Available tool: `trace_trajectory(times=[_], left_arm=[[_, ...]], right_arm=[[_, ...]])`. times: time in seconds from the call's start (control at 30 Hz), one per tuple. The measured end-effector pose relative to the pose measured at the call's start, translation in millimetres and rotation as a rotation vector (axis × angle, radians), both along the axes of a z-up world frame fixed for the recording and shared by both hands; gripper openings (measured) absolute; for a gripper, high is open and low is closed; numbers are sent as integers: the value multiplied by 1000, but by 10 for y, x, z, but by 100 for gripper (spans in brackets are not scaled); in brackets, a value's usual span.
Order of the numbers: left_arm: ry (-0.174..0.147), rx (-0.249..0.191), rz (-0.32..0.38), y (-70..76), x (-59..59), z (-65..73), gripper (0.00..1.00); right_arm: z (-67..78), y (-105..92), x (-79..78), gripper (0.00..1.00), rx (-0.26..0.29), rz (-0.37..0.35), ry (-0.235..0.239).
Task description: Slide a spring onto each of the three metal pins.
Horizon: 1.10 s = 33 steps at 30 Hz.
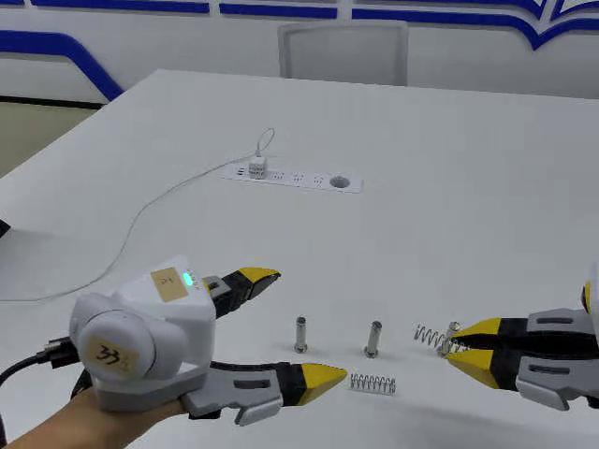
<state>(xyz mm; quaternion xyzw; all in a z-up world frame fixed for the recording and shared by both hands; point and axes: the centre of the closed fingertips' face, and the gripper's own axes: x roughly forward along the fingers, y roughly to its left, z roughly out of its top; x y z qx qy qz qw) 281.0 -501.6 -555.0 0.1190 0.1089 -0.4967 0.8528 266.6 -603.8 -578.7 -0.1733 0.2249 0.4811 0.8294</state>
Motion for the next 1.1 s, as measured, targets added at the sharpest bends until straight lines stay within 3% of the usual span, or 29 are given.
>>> trace_trajectory(times=[0.1, 0.2, 0.33, 0.6, 0.9, 1.03, 1.1], left_arm=[[1, 20, -40, -98, -23, -47, 69], [16, -9, -63, -184, -40, -22, 68], [13, -24, -95, -283, -49, 12, 63], [10, 10, -195, -445, -122, -11, 54], [19, 6, -254, -552, -177, -7, 40], [22, 47, -300, -573, -188, -38, 33], [31, 43, -314, -571, -201, -31, 27]], right_arm=[[56, 106, -31, 11, -22, 38, -13], [96, 187, -62, 11, -12, 57, -11], [114, 261, -110, 11, -9, 86, -4], [161, 337, -186, 11, -36, 165, -17], [180, 407, -216, 11, -36, 196, -12], [211, 435, -215, 11, -31, 200, -13], [233, 447, -218, 11, -24, 204, -13]])
